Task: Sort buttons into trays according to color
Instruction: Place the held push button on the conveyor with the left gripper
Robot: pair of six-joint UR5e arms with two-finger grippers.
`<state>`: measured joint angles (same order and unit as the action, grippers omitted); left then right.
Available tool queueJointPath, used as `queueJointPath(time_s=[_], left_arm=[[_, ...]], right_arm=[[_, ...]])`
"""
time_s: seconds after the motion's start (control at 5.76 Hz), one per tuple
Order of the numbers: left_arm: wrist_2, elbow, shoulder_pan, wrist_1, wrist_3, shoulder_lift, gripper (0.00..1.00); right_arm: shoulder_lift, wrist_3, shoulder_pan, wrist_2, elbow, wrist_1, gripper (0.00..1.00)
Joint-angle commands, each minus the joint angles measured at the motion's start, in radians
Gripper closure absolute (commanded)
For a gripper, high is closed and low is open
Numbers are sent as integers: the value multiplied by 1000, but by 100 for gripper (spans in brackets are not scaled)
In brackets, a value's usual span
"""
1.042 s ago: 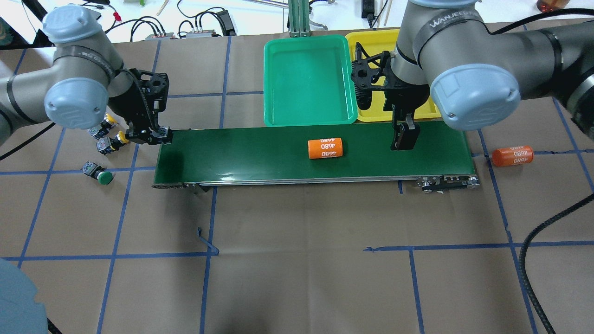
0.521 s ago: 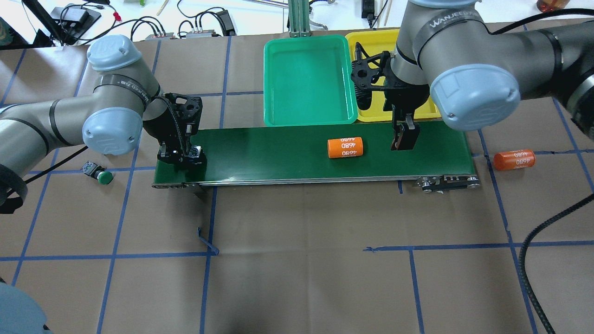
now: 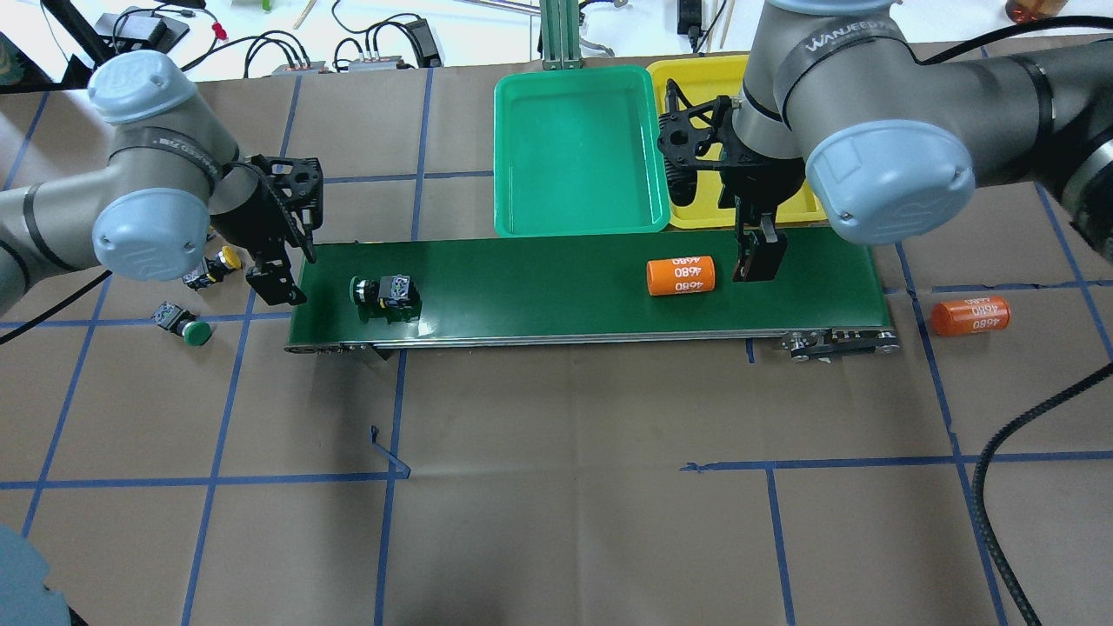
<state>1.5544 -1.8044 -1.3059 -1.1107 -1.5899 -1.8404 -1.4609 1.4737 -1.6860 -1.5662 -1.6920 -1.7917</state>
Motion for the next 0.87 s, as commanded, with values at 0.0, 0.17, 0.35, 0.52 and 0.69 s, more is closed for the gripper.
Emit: queueJointPath(time_s=[0.0,0.17,0.35,0.52,0.69], left_arm=[[9,33,176,-6,-36,-25,2],[0,16,268,-8,-200,-39,2],[-3,11,334,-8,-423,-63,3],[-2,8,352,9,-641,-116,4],[-4,5,352,78,-783,-161,4]], right_arm=[[0,-1,-1,1,2,-2,0],[8,-4,-4,26,6,-5,0],[10,-38,-6,52,5,-32,0],[43,-44,-27,51,11,-75,0],[86,-56,-73,51,11,-142,0]])
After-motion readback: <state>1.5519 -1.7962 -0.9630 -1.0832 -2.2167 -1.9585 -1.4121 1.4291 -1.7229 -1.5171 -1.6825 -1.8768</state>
